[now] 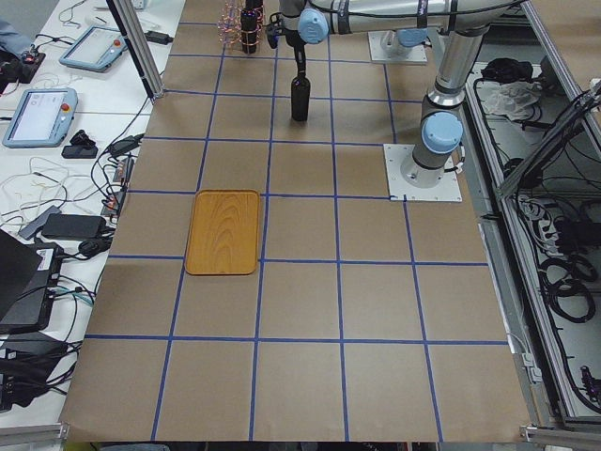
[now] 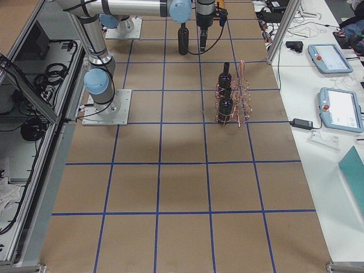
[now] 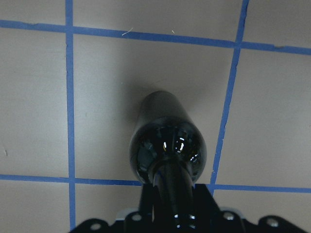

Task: Take wine from basket and place on tray
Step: 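Lower the left gripper and grasp the bottle neck, then carry the bottle with the left gripper onto the wooden tray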

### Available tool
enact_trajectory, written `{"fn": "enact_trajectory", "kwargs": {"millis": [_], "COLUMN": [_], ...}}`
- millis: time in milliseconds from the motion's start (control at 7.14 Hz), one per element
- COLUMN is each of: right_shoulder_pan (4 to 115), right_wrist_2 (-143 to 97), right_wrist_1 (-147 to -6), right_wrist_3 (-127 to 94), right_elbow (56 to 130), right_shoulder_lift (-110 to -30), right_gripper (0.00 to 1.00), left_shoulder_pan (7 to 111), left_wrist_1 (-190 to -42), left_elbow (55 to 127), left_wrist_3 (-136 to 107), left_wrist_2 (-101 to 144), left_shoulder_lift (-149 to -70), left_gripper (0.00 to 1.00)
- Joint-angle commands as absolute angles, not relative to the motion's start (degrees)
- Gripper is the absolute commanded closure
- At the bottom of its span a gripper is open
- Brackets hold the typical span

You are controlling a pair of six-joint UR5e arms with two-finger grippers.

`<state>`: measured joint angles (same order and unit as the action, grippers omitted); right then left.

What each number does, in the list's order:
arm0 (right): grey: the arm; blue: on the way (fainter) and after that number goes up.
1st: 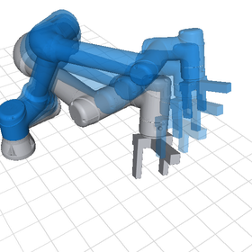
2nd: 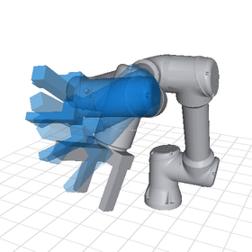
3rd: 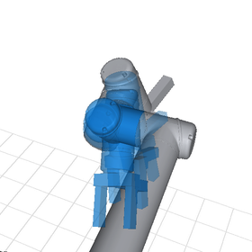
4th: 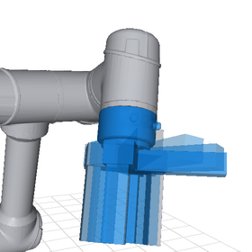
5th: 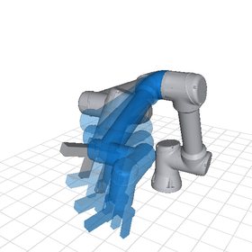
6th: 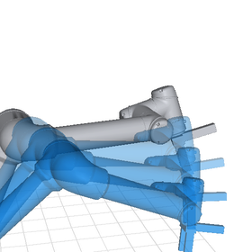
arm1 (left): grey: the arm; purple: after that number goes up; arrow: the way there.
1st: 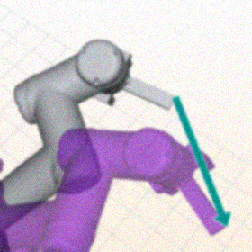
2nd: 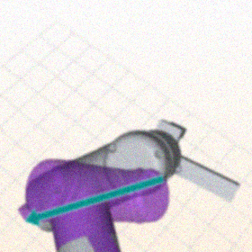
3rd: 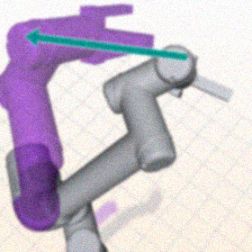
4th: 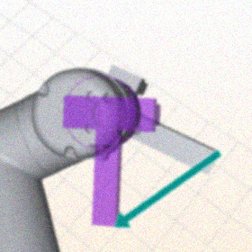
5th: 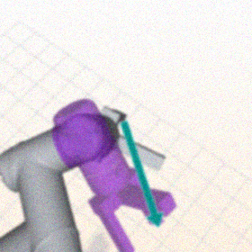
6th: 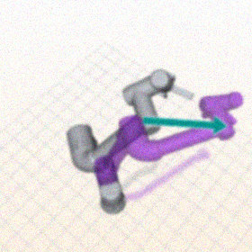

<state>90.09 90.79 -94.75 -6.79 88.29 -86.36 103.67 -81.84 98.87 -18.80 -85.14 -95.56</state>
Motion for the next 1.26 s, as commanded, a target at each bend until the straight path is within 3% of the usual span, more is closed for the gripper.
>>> {"fn": "enact_trajectory", "kwargs": {"millis": [0, 280, 561, 1121], "right_shoulder_pan": [90.09, 90.09, 90.09, 90.09], "right_wrist_2": [91.93, 92.02, 92.02, 92.02], "right_wrist_1": [-94.75, -94.75, -94.66, -94.66], "right_wrist_3": [-6.77, -6.77, -6.77, -6.77], "right_elbow": [88.33, 88.33, 88.33, 88.33], "right_shoulder_lift": [-86.40, -86.40, -86.40, -86.40], "right_gripper": [0.00, 0.00, 0.00, 0.00], "left_shoulder_pan": [102.84, 98.03, 86.81, 68.24], "left_wrist_1": [-81.04, -82.34, -88.12, -89.65], "left_elbow": [97.39, 91.53, 87.73, 78.42], "left_wrist_3": [-18.28, -11.83, 6.12, 30.65], "left_wrist_2": [-85.52, -87.79, -87.80, -92.45], "left_shoulder_lift": [-94.66, -94.04, -94.48, -100.61], "left_gripper": [1.00, 1.00, 1.00, 1.00]}}
